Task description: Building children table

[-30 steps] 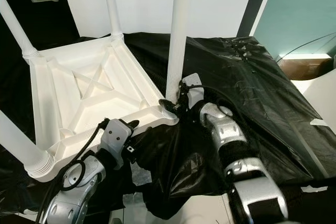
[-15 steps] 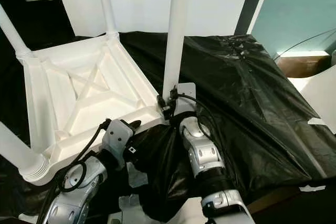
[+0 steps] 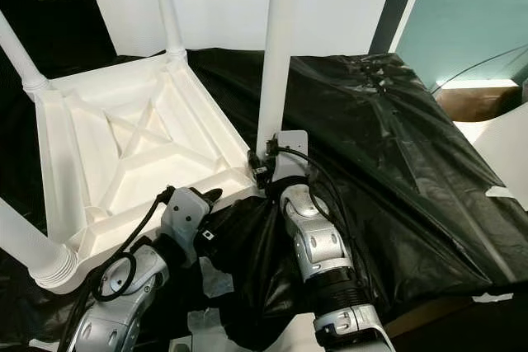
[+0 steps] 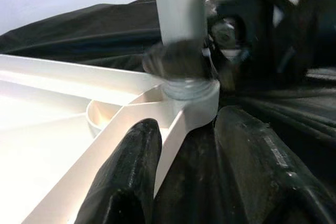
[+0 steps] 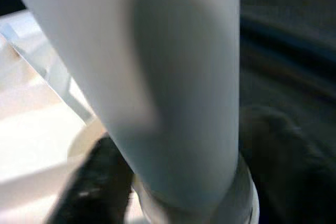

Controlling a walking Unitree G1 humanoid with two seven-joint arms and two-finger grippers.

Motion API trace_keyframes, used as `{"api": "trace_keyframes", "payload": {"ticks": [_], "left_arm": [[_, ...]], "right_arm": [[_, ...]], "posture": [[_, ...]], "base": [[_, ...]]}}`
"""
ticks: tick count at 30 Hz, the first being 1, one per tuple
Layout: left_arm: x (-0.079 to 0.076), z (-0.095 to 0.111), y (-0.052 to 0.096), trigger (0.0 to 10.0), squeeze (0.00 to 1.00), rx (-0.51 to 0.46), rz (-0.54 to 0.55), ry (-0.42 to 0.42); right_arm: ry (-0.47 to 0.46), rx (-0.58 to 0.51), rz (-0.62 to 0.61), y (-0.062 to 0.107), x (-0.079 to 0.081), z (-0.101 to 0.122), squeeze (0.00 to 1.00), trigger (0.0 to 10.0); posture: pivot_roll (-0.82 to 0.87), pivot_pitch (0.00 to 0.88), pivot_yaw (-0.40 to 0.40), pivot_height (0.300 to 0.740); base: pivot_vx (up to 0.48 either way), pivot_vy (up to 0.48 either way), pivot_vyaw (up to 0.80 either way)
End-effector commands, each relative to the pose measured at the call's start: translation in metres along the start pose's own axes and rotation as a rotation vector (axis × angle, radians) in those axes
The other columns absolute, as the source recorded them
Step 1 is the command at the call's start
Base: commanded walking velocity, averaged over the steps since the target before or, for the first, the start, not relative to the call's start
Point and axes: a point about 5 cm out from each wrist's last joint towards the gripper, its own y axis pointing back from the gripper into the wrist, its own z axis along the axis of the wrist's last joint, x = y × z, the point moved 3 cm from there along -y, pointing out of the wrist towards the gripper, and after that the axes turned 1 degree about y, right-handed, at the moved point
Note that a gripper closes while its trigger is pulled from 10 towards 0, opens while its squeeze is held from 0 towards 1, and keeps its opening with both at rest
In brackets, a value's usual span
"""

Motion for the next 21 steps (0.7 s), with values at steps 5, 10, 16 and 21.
{"api": "trace_keyframes", "payload": {"ticks": [5,10,16,21], "left_arm": [[0.006,-0.002,0.0,10.0,0.0,0.012,0.071,-0.003],[0.006,-0.002,0.0,10.0,0.0,0.012,0.073,-0.003],[0.007,-0.002,0.0,10.0,0.0,0.012,0.072,-0.003],[0.008,-0.001,-0.001,10.0,0.0,0.01,0.068,-0.005]], "right_arm": [[-0.01,-0.046,0.069,0.006,-0.016,0.006,1.0,10.0],[-0.012,-0.061,0.162,0.01,-0.027,0.009,1.0,10.0],[0.038,-0.024,0.419,0.012,-0.045,0.01,0.0,10.0],[0.124,0.015,0.535,0.004,-0.046,0.01,0.0,10.0]], "posture": [[0.13,0.028,-0.062,0.74],[0.13,0.029,-0.061,0.74],[0.12,0.033,-0.054,0.74],[0.12,0.033,-0.043,0.74]], "base": [[0.0,0.0,0.0],[0.0,0.0,0.0],[0.0,0.0,0.0],[0.0,0.0,0.0]]}}
